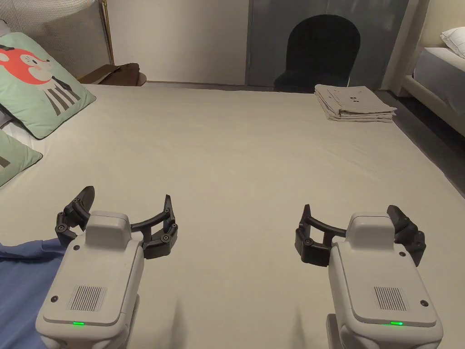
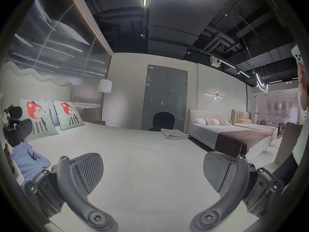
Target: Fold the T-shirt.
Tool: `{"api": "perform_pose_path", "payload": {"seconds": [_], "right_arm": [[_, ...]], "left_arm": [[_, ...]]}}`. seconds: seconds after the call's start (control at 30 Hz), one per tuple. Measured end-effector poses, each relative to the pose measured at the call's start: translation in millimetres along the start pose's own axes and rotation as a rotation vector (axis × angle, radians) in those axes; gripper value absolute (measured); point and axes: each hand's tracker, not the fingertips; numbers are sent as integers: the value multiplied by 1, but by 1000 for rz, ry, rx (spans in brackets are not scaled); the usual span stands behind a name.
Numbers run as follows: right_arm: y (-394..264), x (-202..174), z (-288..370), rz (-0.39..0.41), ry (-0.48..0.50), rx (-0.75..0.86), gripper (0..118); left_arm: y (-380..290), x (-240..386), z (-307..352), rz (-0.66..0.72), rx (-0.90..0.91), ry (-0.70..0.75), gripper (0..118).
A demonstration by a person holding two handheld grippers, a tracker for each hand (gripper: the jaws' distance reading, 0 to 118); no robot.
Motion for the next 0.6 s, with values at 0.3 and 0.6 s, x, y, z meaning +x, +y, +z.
{"api": "perform_pose_path", "payload": {"seconds": [0.3, 0.6], "right_arm": [[2, -1, 1, 2, 0, 4, 117], [1, -1, 1, 1, 1, 2, 117]], "left_arm": [[2, -1, 0, 2, 3, 0, 110], [3, -1, 1, 5, 8, -1, 110]]}}
